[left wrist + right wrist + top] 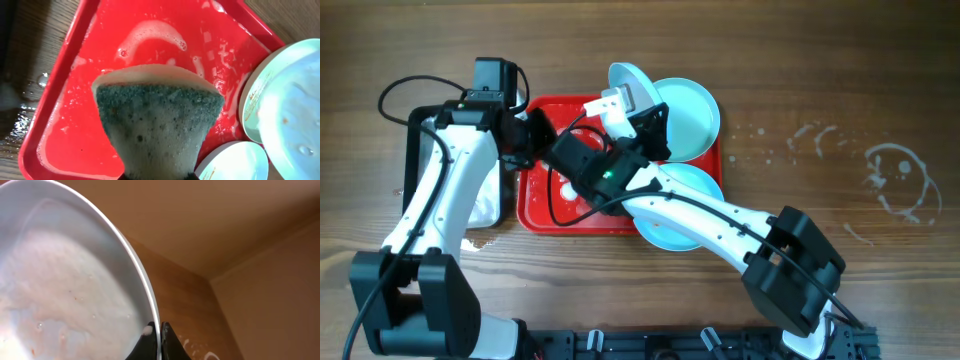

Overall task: Clean dirty plates on tray and stack at the side
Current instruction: 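Carry the scrubbed plate right and set it on the table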

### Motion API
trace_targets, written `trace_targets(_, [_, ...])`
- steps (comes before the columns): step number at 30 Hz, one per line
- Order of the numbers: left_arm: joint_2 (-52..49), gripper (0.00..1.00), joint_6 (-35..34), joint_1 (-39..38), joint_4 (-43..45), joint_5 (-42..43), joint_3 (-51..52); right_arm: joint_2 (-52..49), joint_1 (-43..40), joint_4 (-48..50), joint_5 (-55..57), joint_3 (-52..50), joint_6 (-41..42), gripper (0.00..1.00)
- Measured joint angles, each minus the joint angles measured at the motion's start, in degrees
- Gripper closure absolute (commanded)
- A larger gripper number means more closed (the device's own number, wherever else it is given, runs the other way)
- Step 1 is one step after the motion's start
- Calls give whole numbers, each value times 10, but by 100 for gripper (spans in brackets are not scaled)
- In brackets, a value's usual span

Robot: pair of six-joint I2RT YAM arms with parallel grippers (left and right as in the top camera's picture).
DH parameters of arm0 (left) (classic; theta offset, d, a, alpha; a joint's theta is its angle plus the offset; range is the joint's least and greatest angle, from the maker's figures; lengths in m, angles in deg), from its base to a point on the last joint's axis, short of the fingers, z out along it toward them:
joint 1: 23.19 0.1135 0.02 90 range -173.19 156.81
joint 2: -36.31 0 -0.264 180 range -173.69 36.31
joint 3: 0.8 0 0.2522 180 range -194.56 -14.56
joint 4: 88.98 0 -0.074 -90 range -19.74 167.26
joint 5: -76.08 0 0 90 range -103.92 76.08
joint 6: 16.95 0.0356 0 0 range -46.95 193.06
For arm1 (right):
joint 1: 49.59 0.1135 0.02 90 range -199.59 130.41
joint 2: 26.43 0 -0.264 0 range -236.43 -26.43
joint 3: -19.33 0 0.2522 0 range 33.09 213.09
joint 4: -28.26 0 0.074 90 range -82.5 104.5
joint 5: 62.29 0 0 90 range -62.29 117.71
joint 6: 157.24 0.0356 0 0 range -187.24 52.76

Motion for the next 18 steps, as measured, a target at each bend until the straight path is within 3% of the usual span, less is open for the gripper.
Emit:
trace_targets(8, [0,96,0,9,0,0,0,0,-12,-20,50,0,2,96])
trace_targets(16, [0,96,0,9,0,0,0,1,-57,-124,37,1,51,96])
trace_targets(18, [0,96,0,9,0,-1,0,13,-75,-193,-17,0,107,96])
